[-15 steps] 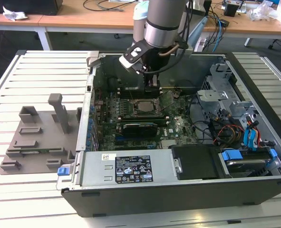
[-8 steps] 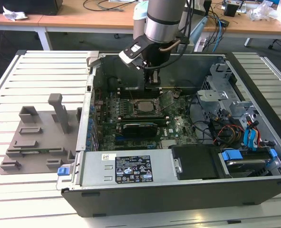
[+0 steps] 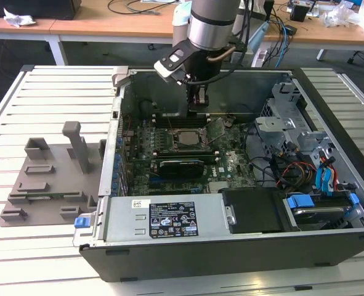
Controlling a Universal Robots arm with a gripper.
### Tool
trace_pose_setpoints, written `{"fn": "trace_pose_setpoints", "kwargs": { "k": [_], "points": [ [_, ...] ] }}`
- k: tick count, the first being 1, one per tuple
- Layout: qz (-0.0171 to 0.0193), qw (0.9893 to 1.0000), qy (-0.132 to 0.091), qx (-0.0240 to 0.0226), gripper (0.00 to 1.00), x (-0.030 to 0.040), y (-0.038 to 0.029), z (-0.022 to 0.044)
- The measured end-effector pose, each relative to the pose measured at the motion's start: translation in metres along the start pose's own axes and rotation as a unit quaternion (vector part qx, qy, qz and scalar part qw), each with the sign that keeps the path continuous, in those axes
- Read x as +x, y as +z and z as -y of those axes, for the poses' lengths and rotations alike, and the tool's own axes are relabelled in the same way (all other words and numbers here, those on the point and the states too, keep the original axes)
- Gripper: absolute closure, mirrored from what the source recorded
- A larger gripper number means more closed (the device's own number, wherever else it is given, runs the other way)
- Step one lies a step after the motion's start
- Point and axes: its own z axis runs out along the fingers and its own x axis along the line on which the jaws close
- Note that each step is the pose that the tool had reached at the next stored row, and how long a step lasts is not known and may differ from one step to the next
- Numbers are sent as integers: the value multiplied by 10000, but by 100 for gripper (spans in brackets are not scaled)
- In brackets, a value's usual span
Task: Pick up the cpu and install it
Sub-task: 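Place the cpu into insertion slot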
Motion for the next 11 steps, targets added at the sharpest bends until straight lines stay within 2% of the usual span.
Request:
{"fn": "trace_pose_setpoints", "kwargs": {
  "k": [6,11],
  "points": [
    [0,10000,0,0,89,2,-129,11],
    [0,10000,0,0,89,4,-295,25]
  ]
}}
